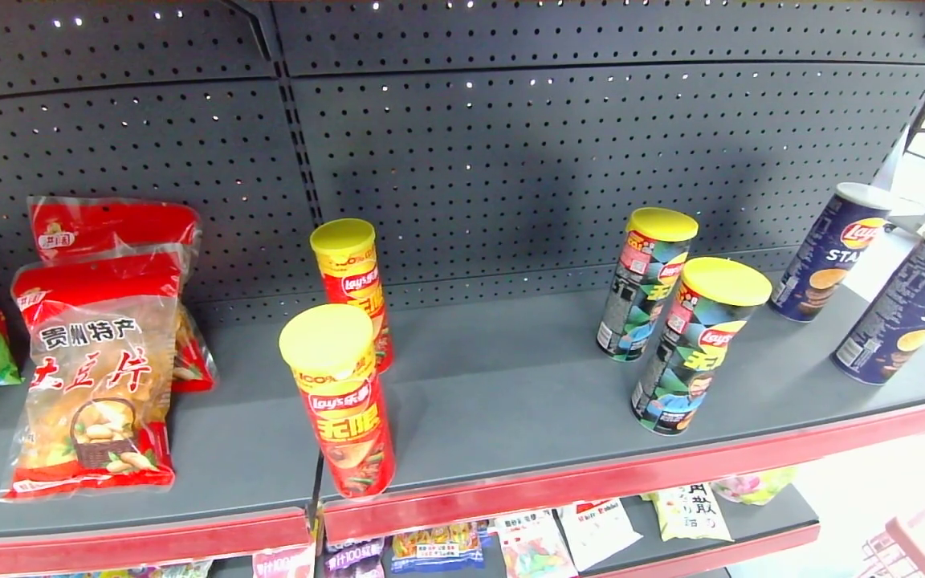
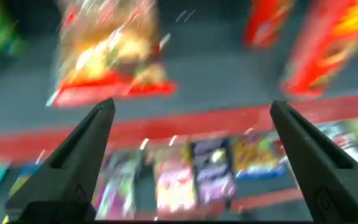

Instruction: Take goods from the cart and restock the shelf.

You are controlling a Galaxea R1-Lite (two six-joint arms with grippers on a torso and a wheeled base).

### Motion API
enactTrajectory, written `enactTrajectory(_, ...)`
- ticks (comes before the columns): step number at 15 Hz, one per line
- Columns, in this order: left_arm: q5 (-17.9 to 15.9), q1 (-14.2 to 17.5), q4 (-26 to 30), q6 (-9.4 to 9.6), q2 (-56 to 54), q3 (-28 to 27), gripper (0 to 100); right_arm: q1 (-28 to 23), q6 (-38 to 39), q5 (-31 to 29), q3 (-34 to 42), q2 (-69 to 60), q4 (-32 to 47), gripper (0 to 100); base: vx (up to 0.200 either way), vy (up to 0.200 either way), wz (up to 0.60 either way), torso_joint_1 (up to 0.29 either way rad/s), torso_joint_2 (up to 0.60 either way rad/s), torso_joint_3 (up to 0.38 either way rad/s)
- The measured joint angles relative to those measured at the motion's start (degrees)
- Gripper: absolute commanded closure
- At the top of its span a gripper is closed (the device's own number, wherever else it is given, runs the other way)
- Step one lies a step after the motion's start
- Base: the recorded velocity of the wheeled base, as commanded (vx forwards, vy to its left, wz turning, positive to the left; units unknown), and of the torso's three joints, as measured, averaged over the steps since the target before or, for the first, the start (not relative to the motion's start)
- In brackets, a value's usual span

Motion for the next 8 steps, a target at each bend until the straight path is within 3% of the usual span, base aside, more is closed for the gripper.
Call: enactTrajectory(8,-0.24,-0.87,0.11,0.23,-2.49,2.01,0,0.0,1.39,-0.05,0.0,-0.02,0.06,0,0.0,0.0,0.0,0.0,0.0,0.0)
